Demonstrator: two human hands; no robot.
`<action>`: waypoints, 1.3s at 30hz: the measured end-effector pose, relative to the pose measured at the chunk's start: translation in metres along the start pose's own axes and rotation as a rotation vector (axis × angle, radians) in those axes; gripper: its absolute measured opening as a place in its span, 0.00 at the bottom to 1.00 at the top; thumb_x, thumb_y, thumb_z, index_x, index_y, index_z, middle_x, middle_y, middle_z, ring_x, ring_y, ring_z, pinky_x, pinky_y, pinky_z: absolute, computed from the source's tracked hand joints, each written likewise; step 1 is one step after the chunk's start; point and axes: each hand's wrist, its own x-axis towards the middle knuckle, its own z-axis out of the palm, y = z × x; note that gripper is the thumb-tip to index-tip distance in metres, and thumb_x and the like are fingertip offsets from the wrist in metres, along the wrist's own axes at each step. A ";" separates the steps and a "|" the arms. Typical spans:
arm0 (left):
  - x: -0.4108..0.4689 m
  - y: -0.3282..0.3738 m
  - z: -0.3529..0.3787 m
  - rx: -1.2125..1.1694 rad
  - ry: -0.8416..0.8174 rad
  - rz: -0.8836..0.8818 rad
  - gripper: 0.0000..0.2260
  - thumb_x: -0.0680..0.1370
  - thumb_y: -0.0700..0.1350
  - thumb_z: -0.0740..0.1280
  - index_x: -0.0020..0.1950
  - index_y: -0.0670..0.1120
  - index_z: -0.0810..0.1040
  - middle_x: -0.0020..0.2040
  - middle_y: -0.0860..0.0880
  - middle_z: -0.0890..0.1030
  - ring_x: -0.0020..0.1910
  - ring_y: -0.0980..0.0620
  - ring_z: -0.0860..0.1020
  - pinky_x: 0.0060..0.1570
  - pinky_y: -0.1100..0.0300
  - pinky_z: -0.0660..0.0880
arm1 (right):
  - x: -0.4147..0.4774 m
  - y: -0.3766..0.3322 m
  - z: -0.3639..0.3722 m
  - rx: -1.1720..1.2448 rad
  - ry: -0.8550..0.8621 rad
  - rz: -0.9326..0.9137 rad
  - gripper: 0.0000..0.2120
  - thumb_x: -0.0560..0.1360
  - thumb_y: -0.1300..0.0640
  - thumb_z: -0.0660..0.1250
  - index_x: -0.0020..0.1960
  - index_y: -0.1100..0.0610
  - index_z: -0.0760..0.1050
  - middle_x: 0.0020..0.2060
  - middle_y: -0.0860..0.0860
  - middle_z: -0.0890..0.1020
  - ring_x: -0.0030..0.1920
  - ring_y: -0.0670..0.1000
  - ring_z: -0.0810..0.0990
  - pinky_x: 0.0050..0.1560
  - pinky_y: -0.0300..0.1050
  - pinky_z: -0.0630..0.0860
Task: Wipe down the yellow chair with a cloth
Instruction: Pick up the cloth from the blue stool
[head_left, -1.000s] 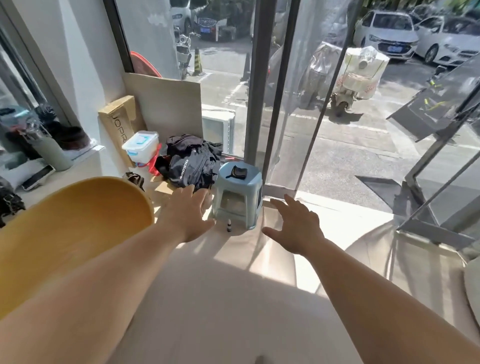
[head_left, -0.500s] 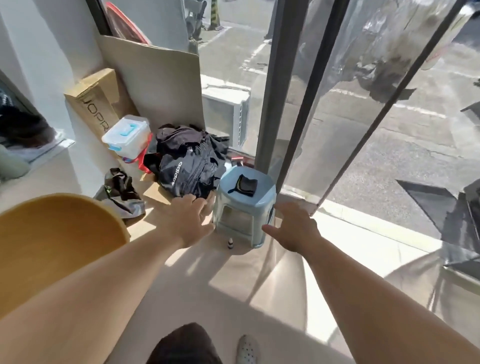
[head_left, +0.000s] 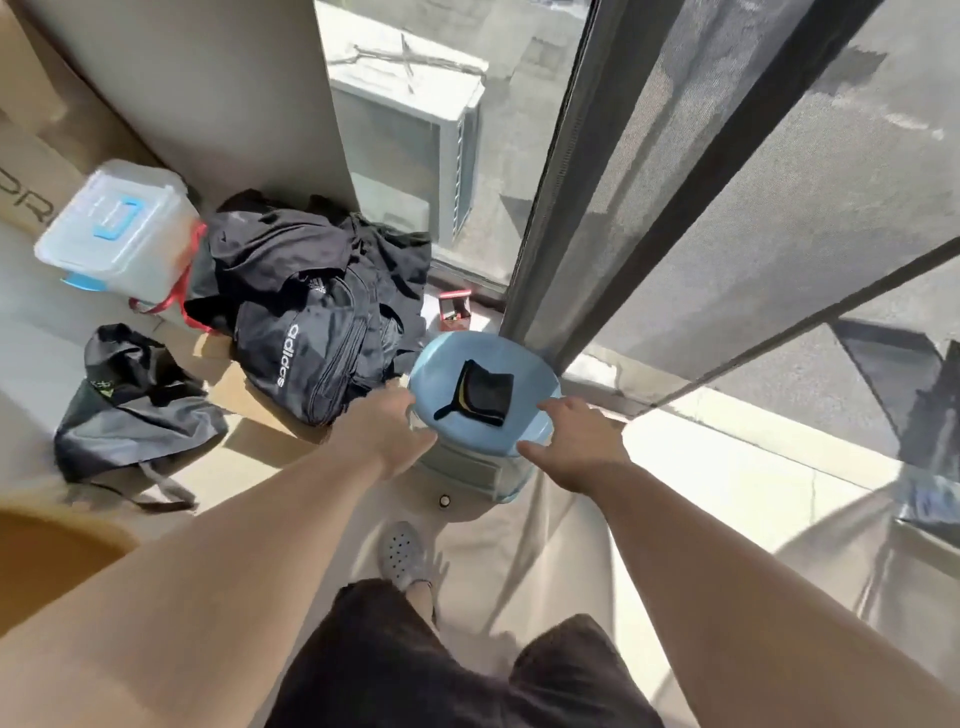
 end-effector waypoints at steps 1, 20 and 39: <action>0.021 0.002 0.002 0.000 -0.014 0.009 0.13 0.75 0.57 0.65 0.54 0.52 0.72 0.50 0.51 0.75 0.48 0.47 0.78 0.43 0.53 0.74 | 0.021 -0.002 0.001 0.032 -0.009 0.016 0.38 0.68 0.30 0.64 0.75 0.41 0.64 0.72 0.49 0.71 0.68 0.54 0.74 0.66 0.55 0.74; 0.284 0.006 0.198 -0.288 0.123 -0.416 0.10 0.74 0.52 0.70 0.40 0.47 0.74 0.39 0.50 0.77 0.42 0.46 0.78 0.44 0.52 0.77 | 0.314 0.021 0.128 -0.254 -0.189 -0.302 0.24 0.73 0.44 0.66 0.66 0.52 0.72 0.65 0.49 0.71 0.65 0.56 0.70 0.64 0.55 0.71; 0.124 0.039 0.091 -0.508 0.224 -0.324 0.08 0.77 0.42 0.68 0.42 0.54 0.75 0.43 0.53 0.80 0.45 0.49 0.76 0.46 0.54 0.73 | 0.204 -0.020 -0.004 -0.019 -0.307 -0.512 0.19 0.79 0.49 0.67 0.67 0.55 0.75 0.63 0.54 0.78 0.64 0.57 0.76 0.63 0.52 0.73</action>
